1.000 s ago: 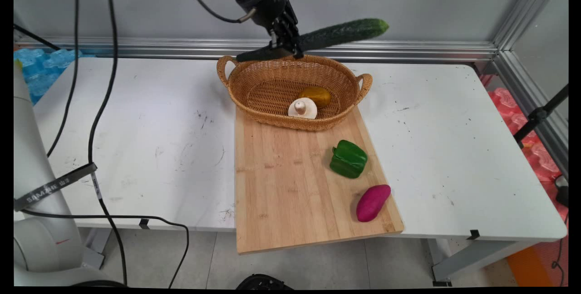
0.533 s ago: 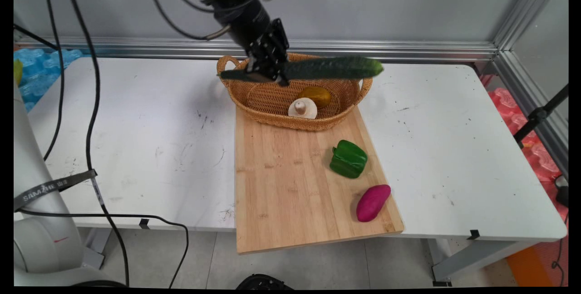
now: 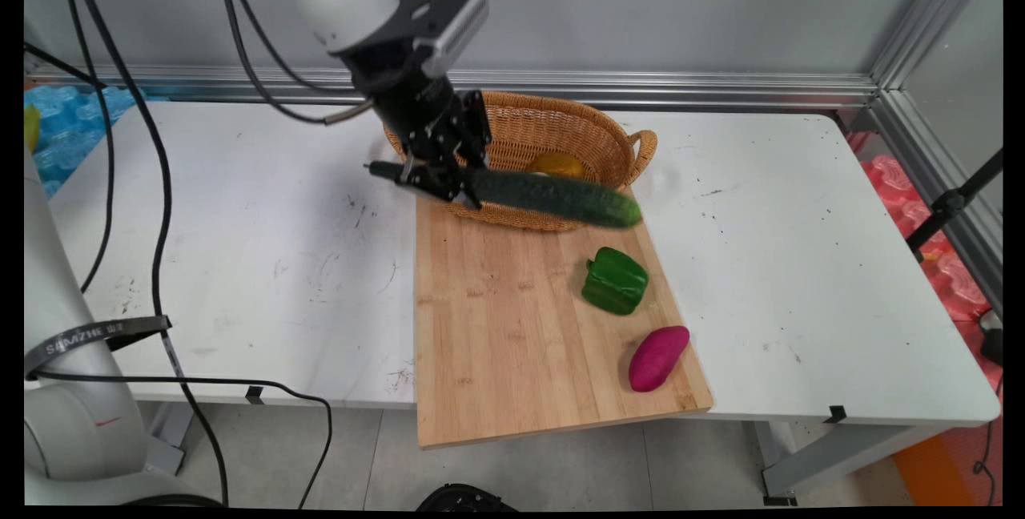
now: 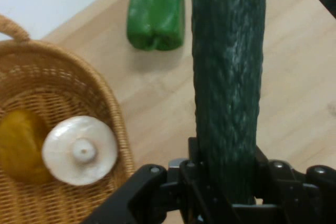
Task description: Place the picked object on the cutting board
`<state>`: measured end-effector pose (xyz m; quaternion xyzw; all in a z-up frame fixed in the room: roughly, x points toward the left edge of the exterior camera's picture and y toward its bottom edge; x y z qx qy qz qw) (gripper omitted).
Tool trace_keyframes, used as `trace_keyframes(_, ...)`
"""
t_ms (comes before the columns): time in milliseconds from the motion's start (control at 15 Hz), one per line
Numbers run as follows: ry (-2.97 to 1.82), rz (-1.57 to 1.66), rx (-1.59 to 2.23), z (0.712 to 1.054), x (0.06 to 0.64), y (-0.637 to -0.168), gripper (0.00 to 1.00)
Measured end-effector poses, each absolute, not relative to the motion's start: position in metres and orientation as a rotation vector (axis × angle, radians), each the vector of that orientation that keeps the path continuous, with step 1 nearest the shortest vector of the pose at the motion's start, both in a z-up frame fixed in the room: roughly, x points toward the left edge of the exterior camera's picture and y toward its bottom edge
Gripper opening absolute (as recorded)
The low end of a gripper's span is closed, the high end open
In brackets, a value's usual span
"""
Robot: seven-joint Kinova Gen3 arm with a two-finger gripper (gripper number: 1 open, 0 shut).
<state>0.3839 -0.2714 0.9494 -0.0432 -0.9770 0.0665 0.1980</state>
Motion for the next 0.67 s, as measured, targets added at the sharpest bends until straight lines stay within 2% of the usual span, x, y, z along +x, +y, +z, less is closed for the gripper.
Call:
trace_keyframes(400,-2.779,0.158,-0.161,0.909,0.373,-0.267,0.0)
trace_keyframes(667,-2.821,0.145,-0.159,0.871,0.36,-0.274,0.0)
